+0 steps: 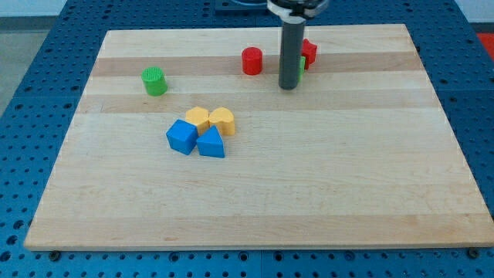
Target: Push the green circle to the green star
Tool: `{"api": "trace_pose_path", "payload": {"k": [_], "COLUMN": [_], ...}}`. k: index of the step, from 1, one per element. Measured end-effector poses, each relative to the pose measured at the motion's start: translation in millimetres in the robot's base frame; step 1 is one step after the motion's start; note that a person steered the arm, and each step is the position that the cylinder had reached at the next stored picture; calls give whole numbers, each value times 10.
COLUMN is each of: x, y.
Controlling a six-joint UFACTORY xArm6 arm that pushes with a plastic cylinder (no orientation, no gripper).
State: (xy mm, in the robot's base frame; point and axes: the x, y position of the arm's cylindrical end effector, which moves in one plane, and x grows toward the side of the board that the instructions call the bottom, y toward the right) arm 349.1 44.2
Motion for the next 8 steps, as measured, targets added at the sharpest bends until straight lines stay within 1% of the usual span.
{"api": "trace_pose_path", "payload": {"k": [2,5,6,7,8], "x": [45,320,347,344,204], "y": [-530,-1569,-2005,-2434,-2582]}}
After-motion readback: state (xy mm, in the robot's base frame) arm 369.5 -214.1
